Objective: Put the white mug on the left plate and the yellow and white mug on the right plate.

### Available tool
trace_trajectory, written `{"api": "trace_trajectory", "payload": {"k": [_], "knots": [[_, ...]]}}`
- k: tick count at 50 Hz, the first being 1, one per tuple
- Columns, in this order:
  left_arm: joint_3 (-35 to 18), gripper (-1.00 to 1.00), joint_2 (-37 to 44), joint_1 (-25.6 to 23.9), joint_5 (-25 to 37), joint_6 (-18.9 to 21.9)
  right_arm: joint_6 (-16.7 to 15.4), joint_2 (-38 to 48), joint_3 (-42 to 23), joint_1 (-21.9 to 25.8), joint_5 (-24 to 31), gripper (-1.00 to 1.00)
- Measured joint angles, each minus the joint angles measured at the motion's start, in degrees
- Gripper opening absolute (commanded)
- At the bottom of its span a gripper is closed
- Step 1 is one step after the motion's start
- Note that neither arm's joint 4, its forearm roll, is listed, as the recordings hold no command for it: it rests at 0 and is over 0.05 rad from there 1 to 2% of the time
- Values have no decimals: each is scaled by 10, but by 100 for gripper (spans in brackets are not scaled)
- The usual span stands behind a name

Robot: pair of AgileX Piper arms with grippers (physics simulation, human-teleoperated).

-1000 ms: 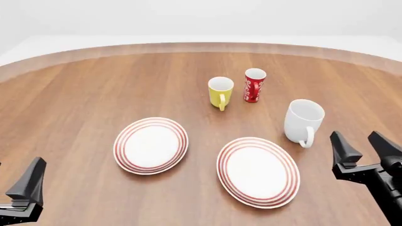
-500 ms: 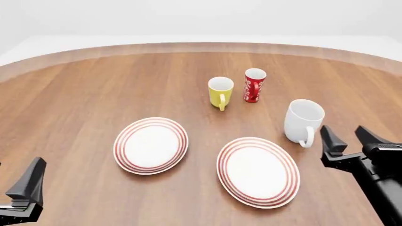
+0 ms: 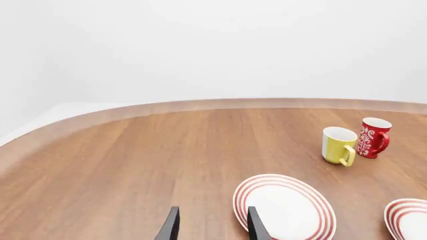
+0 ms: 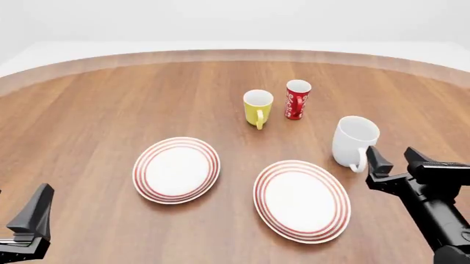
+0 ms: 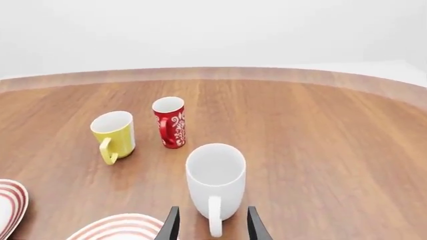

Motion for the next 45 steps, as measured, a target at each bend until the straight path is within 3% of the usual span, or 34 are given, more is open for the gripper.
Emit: {"api": "trace_trajectory", "payload": {"k": [45], "knots": [[0,100,0,0,0,0,-9,135,-54,-5,-32,100]]}}
